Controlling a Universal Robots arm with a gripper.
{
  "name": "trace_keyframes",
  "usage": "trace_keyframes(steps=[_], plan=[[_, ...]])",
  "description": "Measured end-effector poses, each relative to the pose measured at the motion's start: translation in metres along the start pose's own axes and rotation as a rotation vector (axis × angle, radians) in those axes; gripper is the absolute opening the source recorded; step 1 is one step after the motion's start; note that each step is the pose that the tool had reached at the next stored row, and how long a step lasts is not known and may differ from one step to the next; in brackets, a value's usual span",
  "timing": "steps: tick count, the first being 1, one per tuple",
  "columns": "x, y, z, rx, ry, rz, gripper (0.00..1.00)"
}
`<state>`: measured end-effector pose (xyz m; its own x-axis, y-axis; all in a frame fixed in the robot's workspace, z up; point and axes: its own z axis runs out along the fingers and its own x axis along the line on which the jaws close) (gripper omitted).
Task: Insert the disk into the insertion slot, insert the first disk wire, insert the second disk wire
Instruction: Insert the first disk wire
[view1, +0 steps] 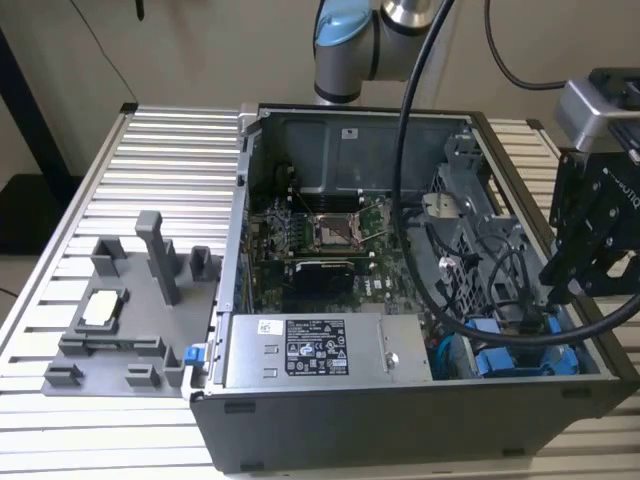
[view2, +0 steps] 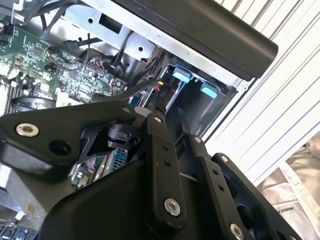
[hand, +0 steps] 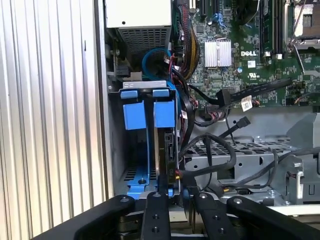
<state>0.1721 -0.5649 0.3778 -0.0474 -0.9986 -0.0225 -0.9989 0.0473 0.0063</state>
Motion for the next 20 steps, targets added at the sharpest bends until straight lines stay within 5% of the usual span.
trace_keyframes(steps=[4, 16, 20], plan=[[-0.0033, 0.0001, -0.0001, 0.0, 0.0005, 0.0, 0.27], [-0.0326, 0.0016, 0.0006, 0.0, 0.0006, 0.0, 0.27], [-0.0343, 0.0029, 0.0007, 0.0001, 0.0006, 0.0, 0.27]])
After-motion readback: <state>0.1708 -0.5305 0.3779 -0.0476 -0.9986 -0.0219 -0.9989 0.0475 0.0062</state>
